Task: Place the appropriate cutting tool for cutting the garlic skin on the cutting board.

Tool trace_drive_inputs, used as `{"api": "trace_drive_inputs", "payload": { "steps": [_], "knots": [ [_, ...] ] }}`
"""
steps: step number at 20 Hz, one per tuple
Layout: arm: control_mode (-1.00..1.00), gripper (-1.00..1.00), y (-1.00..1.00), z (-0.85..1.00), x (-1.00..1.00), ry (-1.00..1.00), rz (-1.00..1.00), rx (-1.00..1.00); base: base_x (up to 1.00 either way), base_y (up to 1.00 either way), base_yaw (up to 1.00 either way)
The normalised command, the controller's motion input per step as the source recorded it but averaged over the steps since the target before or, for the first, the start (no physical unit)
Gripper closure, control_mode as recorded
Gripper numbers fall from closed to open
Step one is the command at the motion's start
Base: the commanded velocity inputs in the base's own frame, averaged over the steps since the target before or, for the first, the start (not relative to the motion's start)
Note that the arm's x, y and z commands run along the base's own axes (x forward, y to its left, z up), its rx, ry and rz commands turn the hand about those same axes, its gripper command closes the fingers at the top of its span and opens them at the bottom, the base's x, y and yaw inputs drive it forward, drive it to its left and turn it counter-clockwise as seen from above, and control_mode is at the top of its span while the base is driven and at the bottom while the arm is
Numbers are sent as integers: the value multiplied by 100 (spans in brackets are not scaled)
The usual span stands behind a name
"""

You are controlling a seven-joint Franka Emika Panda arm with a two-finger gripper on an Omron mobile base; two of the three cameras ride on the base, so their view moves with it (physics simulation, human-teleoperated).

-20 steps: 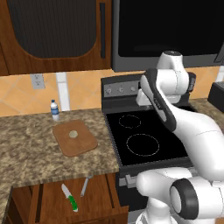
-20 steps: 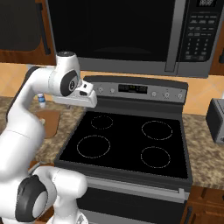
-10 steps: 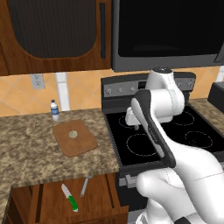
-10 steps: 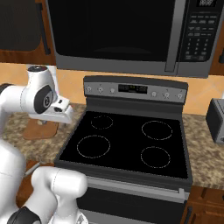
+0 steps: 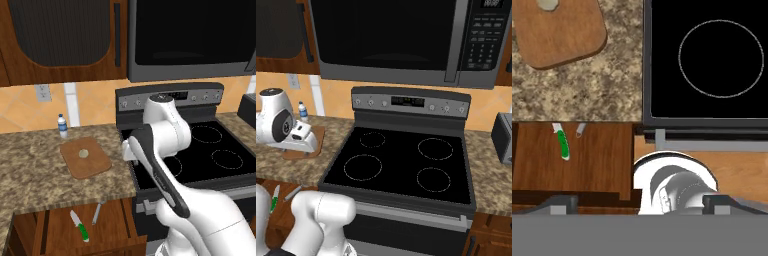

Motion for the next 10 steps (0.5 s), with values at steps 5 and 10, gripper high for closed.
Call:
{"api": "trace_drive_inputs", "payload": {
  "steps": [5, 10],
  "knots": [
    [-100, -100, 79, -31, -42, 5, 0, 1, 0, 0, 0],
    [-100, -100, 57, -55, -41, 13, 0, 5, 0, 0, 0]
  ]
}}
